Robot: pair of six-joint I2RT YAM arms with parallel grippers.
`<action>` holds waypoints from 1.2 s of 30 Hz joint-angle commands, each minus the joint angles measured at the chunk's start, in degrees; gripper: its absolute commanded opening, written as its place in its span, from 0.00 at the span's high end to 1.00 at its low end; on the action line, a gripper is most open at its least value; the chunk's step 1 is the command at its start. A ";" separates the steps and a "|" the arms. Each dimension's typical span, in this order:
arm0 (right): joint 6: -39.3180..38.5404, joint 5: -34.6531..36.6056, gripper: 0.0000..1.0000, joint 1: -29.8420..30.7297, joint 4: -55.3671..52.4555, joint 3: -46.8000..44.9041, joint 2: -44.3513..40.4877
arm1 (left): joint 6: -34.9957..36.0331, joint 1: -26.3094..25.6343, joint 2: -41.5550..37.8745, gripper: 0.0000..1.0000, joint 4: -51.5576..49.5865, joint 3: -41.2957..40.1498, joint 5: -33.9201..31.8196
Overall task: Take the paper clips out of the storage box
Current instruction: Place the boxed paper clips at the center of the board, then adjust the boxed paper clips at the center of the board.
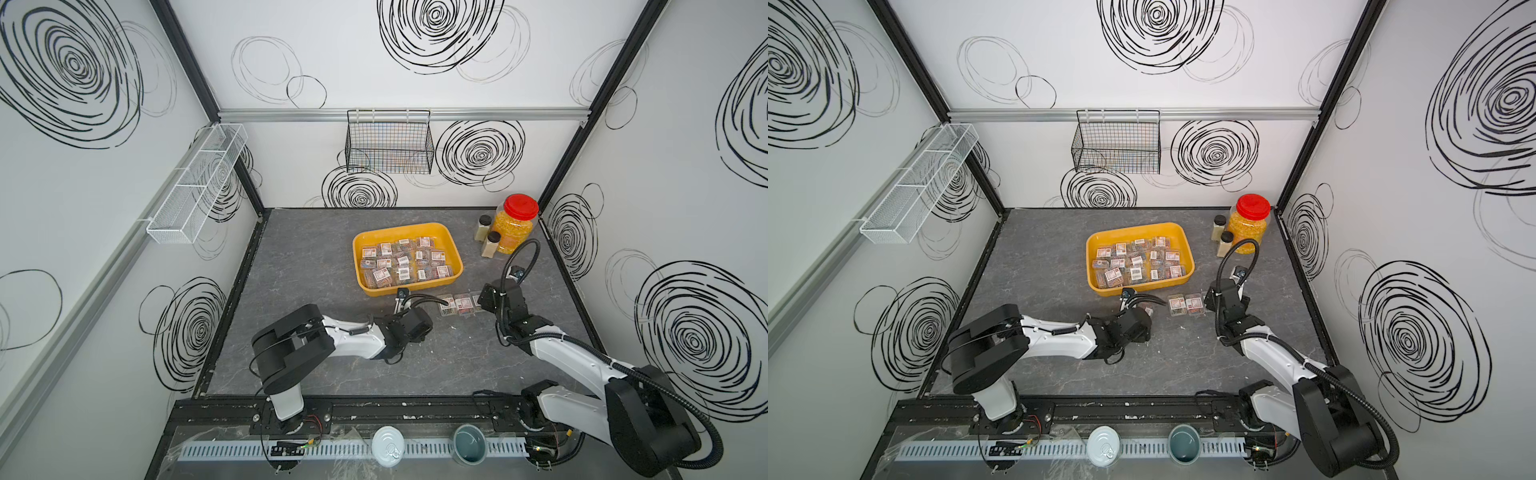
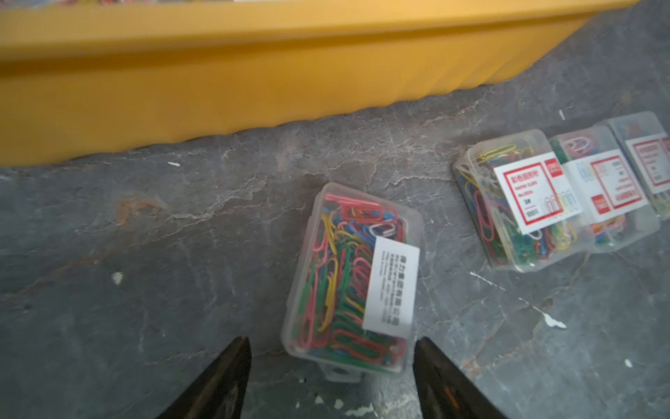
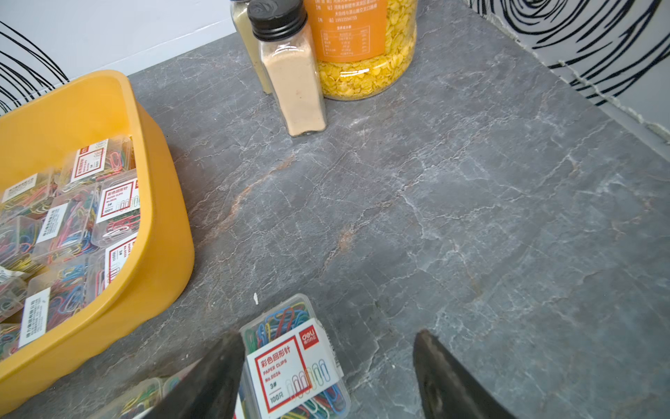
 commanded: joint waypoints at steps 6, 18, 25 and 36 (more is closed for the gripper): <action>-0.21 1.89 0.24 0.80 -0.20 0.34 -0.11 | 1.01 1.94 1.57 0.27 15.96 -2.75 8.23; -0.31 2.92 0.24 1.34 -0.29 0.68 0.47 | 1.73 -1.00 1.39 0.25 13.32 0.23 5.84; -0.29 2.96 0.23 1.60 -0.27 1.07 1.11 | 1.02 -4.04 -0.39 0.22 14.26 -0.63 5.46; -0.37 3.45 0.22 1.98 -0.30 0.42 -0.02 | 1.46 -4.64 4.98 0.22 17.38 2.11 8.71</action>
